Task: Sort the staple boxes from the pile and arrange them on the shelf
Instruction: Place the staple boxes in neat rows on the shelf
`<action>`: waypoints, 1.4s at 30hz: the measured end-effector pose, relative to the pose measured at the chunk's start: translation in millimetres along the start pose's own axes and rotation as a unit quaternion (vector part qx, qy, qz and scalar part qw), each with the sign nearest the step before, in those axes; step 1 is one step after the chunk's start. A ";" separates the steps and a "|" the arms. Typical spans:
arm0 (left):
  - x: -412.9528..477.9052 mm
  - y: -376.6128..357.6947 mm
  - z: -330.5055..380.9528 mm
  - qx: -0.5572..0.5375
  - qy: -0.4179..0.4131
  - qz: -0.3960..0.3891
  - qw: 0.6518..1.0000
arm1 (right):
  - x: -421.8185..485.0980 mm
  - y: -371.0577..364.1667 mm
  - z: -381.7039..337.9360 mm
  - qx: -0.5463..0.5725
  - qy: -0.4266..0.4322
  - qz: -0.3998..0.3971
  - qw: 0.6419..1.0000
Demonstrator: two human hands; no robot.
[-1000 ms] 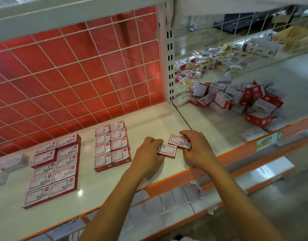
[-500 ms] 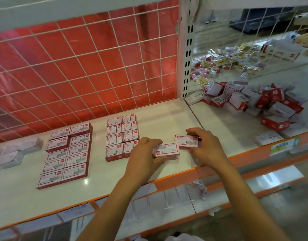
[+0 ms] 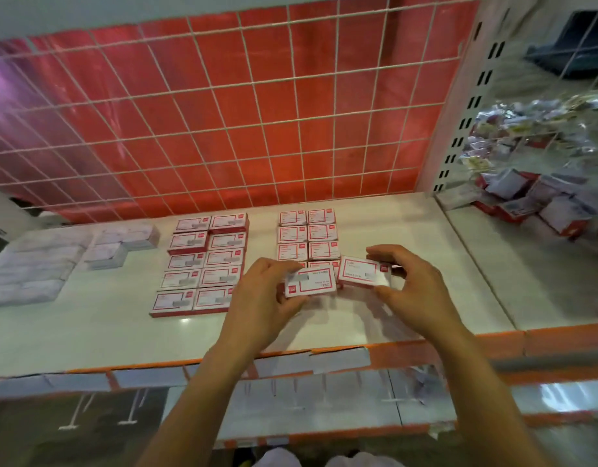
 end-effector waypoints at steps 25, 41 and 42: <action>55.9 66.6 -123.5 0.045 0.060 -0.005 0.997 | 32.9 -124.9 -81.7 0.018 -0.029 -0.047 0.998; 41.9 89.1 -157.5 -0.028 0.089 0.018 0.995 | 86.4 -164.3 -106.8 -0.044 -0.006 -0.057 0.997; 41.9 89.7 -159.7 -0.027 0.092 0.016 0.995 | 89.7 -167.3 -107.9 -0.047 -0.003 -0.059 0.997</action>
Point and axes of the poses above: each hand's wrist, its own x-axis towards the middle knuckle, its own y-axis out of the back of the hand, z = x × y, the point moved 8 cm from there along x, towards the middle knuckle, and after that the axes turned 10 degrees about y, right-handed, at the moved point
